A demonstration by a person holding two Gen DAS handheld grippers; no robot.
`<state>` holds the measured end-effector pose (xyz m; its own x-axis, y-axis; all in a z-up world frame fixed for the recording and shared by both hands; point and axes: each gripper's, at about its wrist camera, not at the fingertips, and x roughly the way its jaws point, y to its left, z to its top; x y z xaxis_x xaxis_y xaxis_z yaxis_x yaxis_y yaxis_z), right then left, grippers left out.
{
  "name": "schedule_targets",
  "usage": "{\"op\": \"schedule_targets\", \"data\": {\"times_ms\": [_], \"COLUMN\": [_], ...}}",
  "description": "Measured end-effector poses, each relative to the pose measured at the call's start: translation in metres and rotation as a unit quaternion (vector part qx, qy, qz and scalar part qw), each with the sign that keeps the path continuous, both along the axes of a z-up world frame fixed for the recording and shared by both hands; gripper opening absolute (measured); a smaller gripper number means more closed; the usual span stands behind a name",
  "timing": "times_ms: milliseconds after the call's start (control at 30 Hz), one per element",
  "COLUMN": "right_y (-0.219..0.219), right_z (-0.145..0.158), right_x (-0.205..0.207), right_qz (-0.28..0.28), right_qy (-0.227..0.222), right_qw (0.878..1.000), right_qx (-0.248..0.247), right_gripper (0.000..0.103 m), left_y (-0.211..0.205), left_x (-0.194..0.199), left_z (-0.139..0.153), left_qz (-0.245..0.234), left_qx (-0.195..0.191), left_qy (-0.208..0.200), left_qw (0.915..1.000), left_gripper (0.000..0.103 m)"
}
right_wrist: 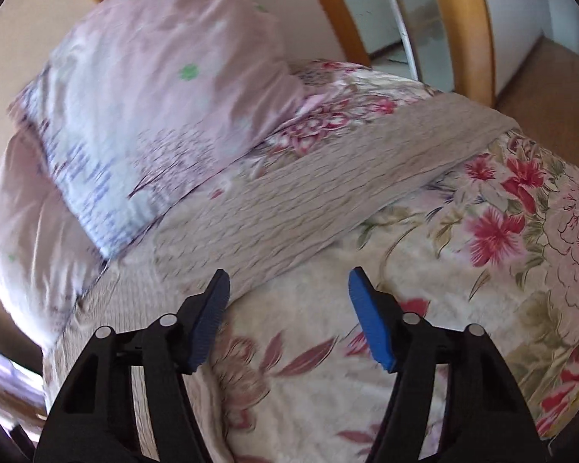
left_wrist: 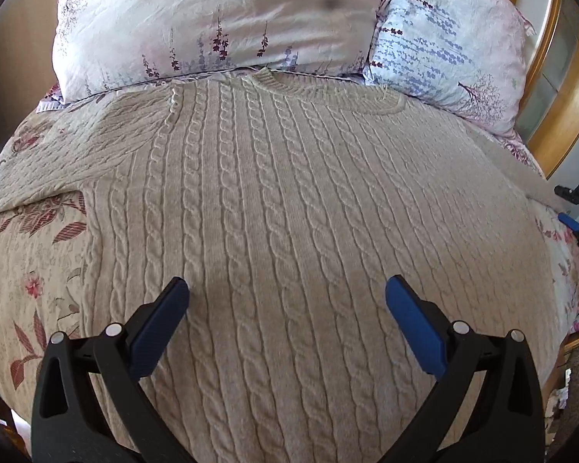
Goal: Fold small clothes
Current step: 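Move the right tool to the sleeve cuff and close on it, then fold the held sleeve across the sweater body with the right tool, release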
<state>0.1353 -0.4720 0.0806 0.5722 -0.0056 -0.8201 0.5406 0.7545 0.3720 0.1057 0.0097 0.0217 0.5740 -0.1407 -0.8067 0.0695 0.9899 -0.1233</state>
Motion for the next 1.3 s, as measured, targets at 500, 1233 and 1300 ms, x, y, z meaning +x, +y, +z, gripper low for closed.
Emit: {"op": "schedule_targets", "data": {"times_ms": [500,1233,1300], "right_y": [-0.072,0.137,0.172], "right_z": [-0.029,0.056,0.038], "right_x": [0.014,0.069,0.077], "right_qz": [-0.144,0.173,0.226], "right_qy": [0.016,-0.117,-0.097], "right_qw": [0.989,0.969,0.963], "right_qx": [0.033,-0.128,-0.114], "right_gripper": [0.028,0.009,0.009], "left_y": [0.01,0.047,0.048], "left_x": [0.032,0.03,0.029], "left_z": [0.01,0.021,0.02], "left_qz": [-0.011,-0.009,-0.008], "left_qx": [-0.007,-0.105,-0.105], "left_qy": [-0.045,-0.094,-0.094], "left_qw": [0.9989,0.99,0.99], "left_gripper": [0.101,0.101,0.101]}}
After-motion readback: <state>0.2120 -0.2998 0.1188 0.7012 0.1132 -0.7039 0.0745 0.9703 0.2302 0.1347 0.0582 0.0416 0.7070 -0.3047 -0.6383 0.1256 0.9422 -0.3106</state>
